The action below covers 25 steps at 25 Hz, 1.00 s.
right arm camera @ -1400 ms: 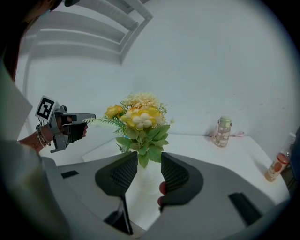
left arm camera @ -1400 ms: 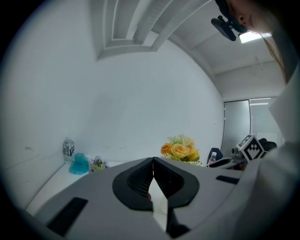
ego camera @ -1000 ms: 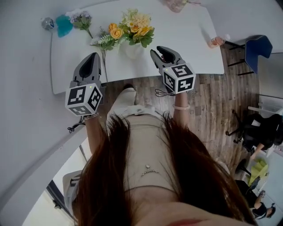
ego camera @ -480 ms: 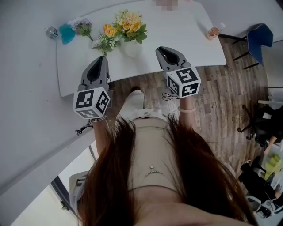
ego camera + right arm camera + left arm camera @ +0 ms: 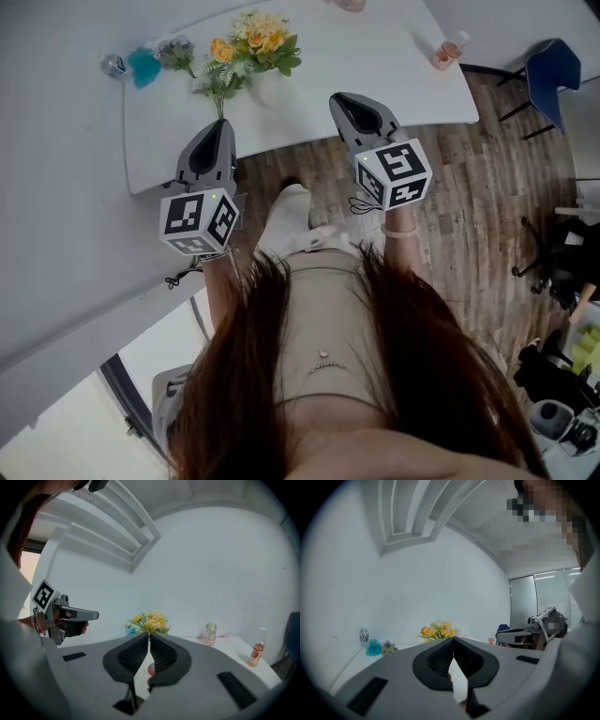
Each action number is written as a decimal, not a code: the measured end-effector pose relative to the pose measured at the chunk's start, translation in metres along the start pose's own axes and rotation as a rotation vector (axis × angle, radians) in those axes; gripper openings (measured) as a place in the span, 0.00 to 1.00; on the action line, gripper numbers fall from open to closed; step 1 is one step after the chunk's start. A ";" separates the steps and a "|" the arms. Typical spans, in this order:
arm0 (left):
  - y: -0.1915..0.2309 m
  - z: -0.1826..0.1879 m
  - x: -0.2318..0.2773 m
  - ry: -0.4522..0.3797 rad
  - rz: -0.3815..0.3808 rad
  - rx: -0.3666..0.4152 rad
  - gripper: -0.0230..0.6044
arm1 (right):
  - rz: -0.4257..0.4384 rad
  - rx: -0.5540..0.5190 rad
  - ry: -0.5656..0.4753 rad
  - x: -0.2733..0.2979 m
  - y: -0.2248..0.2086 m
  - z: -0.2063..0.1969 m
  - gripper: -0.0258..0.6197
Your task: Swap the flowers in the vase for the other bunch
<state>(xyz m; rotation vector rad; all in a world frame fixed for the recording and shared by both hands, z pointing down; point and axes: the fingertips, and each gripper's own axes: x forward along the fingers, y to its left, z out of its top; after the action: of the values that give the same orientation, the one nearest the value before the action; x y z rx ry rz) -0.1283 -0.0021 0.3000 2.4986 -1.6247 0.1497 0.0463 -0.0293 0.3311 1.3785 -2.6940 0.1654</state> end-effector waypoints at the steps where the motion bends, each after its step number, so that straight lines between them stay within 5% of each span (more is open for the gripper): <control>1: -0.002 -0.001 -0.004 0.001 0.002 -0.001 0.04 | 0.003 -0.002 0.000 -0.003 0.002 0.000 0.10; 25: -0.034 -0.018 -0.056 0.010 0.034 -0.002 0.04 | 0.030 -0.042 -0.002 -0.047 0.030 -0.013 0.09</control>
<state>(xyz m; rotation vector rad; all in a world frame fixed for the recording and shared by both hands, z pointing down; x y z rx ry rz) -0.1197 0.0654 0.3059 2.4656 -1.6639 0.1638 0.0498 0.0282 0.3359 1.3286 -2.7044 0.1086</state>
